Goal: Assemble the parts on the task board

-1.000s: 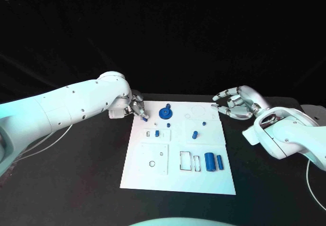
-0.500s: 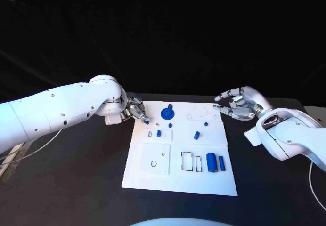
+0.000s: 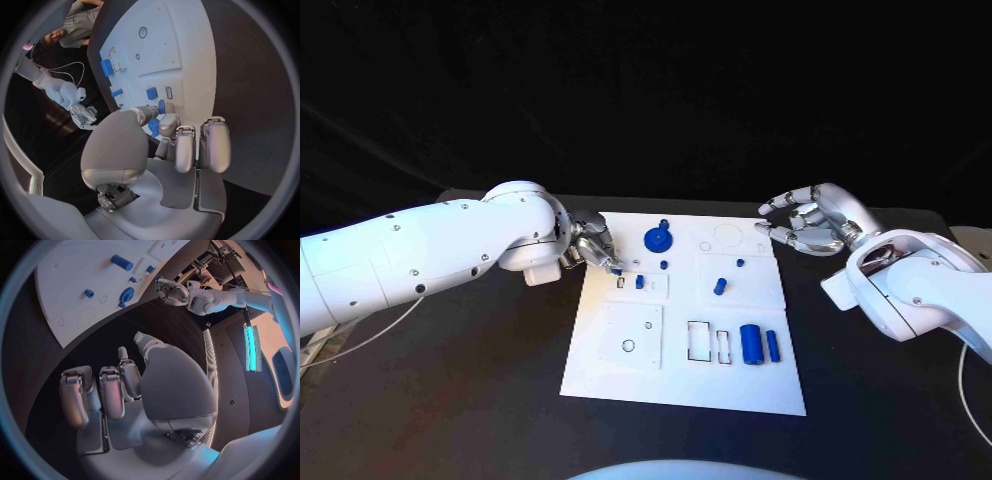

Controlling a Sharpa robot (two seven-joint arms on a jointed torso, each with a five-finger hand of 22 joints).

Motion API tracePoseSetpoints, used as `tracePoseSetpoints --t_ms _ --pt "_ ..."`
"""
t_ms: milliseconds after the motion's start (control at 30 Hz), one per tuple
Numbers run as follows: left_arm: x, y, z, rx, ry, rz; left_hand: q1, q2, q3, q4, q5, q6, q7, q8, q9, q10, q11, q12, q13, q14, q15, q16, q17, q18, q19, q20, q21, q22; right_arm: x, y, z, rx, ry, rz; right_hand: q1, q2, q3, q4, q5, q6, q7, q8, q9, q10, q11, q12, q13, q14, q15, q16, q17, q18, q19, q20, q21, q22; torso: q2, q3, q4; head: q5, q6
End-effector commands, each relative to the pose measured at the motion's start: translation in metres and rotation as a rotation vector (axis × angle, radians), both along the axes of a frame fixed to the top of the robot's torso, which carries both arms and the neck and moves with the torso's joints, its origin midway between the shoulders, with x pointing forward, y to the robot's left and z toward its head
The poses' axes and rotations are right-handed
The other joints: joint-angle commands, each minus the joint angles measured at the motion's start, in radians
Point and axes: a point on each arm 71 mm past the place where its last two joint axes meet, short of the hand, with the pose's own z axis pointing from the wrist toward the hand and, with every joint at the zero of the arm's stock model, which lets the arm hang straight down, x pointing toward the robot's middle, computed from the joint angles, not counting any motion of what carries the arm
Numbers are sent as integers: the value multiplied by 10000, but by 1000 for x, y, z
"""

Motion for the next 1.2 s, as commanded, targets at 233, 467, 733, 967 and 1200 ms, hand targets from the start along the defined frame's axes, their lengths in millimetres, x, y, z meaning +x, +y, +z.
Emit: tracePoseSetpoints --t_ms 233,467,733,967,1200 --pt "-3 -6 -5 644 -642 -469 -126 -128 1802 -1693 84 133 -84 62 553 119 -1 95 91 1058 -101 64 2634 -51 49 -4 45 43 -1 2 -1 -31 24 171 -90 22 51 13 51 15 8 45 -4 -34 4 -3 855 910 -68 -58 2242 -68 1044 -38 42 2624 18 9 -31 44 -57" --pt "-5 -8 -8 862 -540 -637 -151 -144 1843 -1704 91 148 -88 70 556 142 -5 117 119 1058 -105 64 2634 -51 50 -6 46 43 -1 2 -1 -29 25 163 -90 22 51 13 51 15 8 45 -4 -34 4 -3 855 910 -68 -58 2242 -68 1044 -38 42 2624 19 15 -16 22 -117" --pt "-5 -11 -13 945 -421 -714 -167 -151 1870 -1711 95 156 -90 75 558 143 -8 113 114 1058 -108 64 2634 -51 50 -7 45 43 -1 2 -1 -26 21 166 -99 17 67 21 65 18 6 61 -4 -28 2 2 855 911 -72 -59 2241 -69 1046 -42 46 2627 12 10 -26 56 -138" --pt "-5 -12 -16 1007 -379 -753 -184 -156 1888 -1714 96 162 -92 80 561 150 -9 120 123 1058 -110 64 2634 -51 50 -8 46 44 -2 2 -1 -100 -65 209 -102 18 73 25 68 18 5 65 -4 -34 1 -6 848 911 -73 -58 2243 -67 1042 -43 39 2622 9 5 -21 44 -149" --pt "-6 -13 -18 1124 -236 -896 -200 -163 1904 -1717 97 170 -94 86 564 162 -11 134 142 1058 -111 64 2634 -53 54 -9 51 55 -2 2 -1 -126 -87 223 -109 21 77 31 70 20 5 70 -4 -23 1 7 858 910 -73 -60 2239 -68 1043 -44 41 2624 3 10 -13 41 -173"
